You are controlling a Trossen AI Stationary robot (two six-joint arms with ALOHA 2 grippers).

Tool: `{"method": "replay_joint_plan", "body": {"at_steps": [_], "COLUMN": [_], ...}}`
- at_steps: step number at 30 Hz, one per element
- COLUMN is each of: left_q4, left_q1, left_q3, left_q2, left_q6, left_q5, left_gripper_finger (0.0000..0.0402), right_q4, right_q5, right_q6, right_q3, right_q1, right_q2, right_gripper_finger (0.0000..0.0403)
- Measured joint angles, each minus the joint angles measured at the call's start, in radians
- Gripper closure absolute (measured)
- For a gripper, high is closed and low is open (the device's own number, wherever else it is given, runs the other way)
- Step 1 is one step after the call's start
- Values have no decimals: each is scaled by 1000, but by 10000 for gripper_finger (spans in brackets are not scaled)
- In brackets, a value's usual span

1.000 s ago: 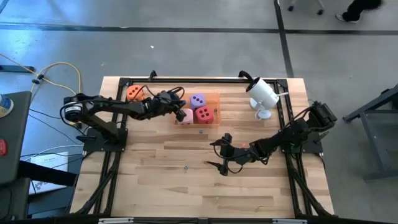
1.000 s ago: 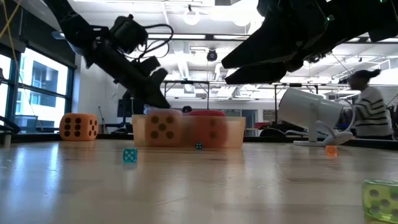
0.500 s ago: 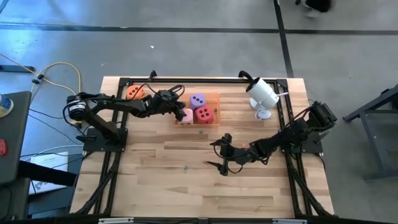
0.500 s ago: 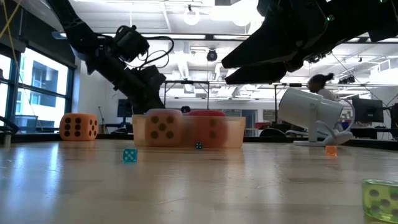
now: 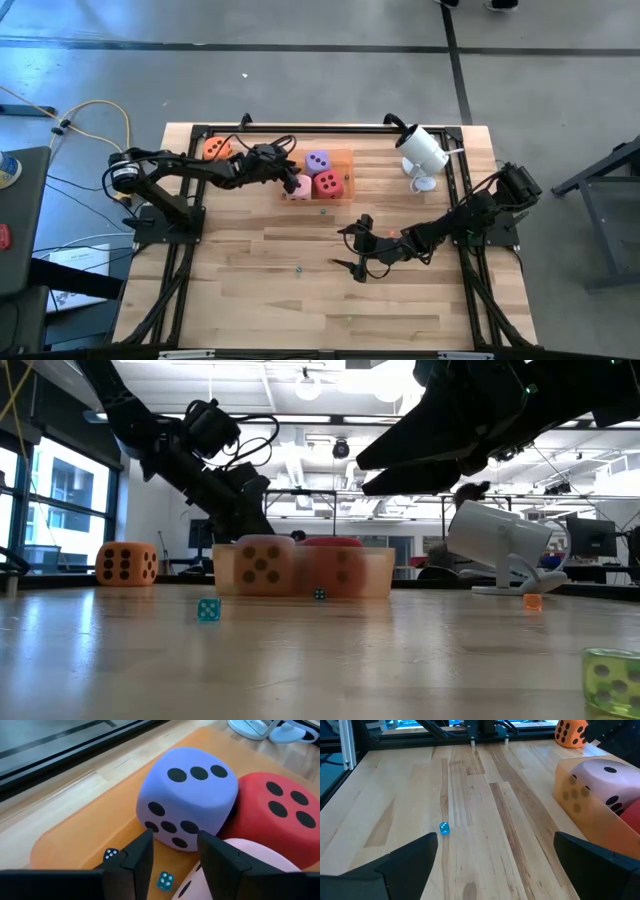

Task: Pick & Place Dice
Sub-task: Put the small light blue dice in the orange bin

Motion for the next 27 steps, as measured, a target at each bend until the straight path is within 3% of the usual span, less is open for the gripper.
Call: {"method": "replay_joint_plan", "body": {"at_steps": [14, 20, 27], "left_q4": [8, -10, -270], "left_q1": [-80, -157, -346], "left_q3": [0, 0, 0], "left_q2": [-43, -125, -335], "left_q6": [2, 110, 174], "left_q5": [2, 0, 1], "left_gripper_finger": [253, 253, 253], "right_q4": [0, 0, 0], "right_q5": [0, 0, 0], "right_q6": [0, 0, 0], "right_q3": [0, 0, 0], "right_q1": [0, 0, 0], "right_q2": [0, 0, 0], "right_gripper_finger": [10, 10, 10]}}
